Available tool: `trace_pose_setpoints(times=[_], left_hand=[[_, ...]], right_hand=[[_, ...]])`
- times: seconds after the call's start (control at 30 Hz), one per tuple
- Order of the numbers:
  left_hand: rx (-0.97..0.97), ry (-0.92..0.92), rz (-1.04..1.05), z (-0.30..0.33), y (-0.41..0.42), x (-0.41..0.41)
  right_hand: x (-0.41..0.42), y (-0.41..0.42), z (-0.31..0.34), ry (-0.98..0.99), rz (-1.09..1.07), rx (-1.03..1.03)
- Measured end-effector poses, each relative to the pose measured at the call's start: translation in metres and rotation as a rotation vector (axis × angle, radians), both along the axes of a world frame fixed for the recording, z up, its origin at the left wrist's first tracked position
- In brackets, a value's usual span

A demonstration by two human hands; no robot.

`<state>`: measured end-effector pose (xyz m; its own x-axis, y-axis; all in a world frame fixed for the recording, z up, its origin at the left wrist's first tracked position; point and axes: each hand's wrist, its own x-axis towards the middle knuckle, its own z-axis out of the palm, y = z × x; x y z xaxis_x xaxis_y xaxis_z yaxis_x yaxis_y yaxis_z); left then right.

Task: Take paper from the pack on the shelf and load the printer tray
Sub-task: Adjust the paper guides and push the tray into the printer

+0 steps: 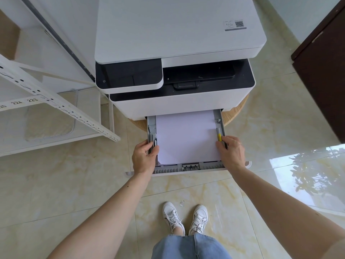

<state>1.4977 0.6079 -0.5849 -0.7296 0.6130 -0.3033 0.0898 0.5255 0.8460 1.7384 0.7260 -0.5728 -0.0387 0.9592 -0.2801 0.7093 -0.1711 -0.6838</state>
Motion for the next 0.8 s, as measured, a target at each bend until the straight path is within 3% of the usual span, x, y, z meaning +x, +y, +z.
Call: trace_pose_setpoints(times=[0.3, 0.67, 0.8], left_hand=[[-0.022, 0.09, -0.071, 0.009, -0.003, 0.003], [-0.208, 0.316, -0.334, 0.03, -0.023, 0.015], [-0.314, 0.366, -0.53, 0.032, -0.04, 0.011]], right_hand=[[0.001, -0.001, 0.005, -0.029, 0.029, -0.012], [0.014, -0.01, 0.022, -0.175, 0.301, -0.018], [0.026, -0.012, 0.028, -0.209, 0.429, -0.069]])
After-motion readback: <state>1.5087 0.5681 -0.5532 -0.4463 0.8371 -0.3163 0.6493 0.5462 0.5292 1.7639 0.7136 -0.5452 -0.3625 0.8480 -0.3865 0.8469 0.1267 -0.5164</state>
